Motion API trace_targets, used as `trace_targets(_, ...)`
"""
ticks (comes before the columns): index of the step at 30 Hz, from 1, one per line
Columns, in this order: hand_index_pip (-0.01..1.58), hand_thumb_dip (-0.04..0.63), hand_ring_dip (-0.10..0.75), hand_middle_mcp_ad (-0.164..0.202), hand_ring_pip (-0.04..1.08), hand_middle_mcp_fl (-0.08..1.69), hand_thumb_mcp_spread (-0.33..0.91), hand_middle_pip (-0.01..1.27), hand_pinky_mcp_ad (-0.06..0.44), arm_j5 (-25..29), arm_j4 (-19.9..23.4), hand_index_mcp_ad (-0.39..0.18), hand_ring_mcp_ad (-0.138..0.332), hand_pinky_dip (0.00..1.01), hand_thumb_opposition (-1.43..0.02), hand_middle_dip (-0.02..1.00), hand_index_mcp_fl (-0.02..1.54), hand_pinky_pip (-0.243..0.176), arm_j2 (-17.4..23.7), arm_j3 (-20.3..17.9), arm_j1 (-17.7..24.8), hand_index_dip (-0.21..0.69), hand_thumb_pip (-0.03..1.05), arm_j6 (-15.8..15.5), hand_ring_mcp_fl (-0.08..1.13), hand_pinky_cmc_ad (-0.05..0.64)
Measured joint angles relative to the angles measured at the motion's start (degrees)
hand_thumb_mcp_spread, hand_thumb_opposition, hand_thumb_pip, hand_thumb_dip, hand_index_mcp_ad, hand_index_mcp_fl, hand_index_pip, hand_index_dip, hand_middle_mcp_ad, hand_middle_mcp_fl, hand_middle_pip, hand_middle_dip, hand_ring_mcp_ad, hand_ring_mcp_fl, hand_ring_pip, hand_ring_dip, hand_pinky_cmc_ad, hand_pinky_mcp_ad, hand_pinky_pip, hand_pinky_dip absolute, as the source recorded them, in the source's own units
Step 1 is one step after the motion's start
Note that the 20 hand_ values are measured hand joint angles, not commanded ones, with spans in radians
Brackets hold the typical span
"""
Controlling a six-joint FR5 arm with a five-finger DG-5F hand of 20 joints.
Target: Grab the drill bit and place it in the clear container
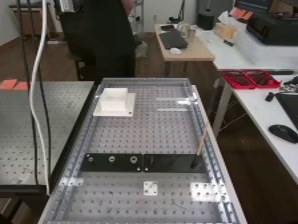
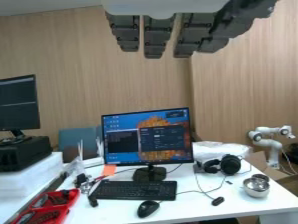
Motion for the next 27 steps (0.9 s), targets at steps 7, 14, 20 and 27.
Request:
trace_targets(7, 0.05, 0.007, -0.030, -0.019, 0.06, 0.01, 0.09, 0.10, 0.000, -0.06, 0.00, -0.019, 0.052, 0.10, -0.38, 0.01, 0.03, -0.023, 0.15, -0.11, 0.01, -0.056, 0.11, -0.04, 0.02, 0.110)
trace_targets(14, 0.07, 0.003, -0.044, 0.000, 0.09, 0.02, 0.10, 0.14, 0.087, -0.19, 0.11, 0.000, 0.129, 0.17, -0.62, 0.01, 0.06, -0.044, 0.35, -0.27, 0.01, -0.091, 0.13, -0.09, 0.01, 0.262)
trace_targets(20, 0.08, 0.007, -0.054, 0.023, 0.10, 0.03, 0.10, 0.16, 0.124, -0.35, 0.26, 0.016, 0.168, 0.18, -0.67, 0.00, 0.06, -0.049, 0.55, -0.45, -0.01, -0.105, 0.13, -0.17, 0.01, 0.328)
trace_targets(27, 0.10, 0.007, -0.054, 0.037, 0.10, 0.04, 0.10, 0.16, 0.152, 0.54, 0.30, 0.030, 0.183, 0.20, -0.68, 0.00, 0.07, -0.061, 0.70, -0.68, 0.11, -0.105, 0.13, -0.08, 0.01, 0.346)
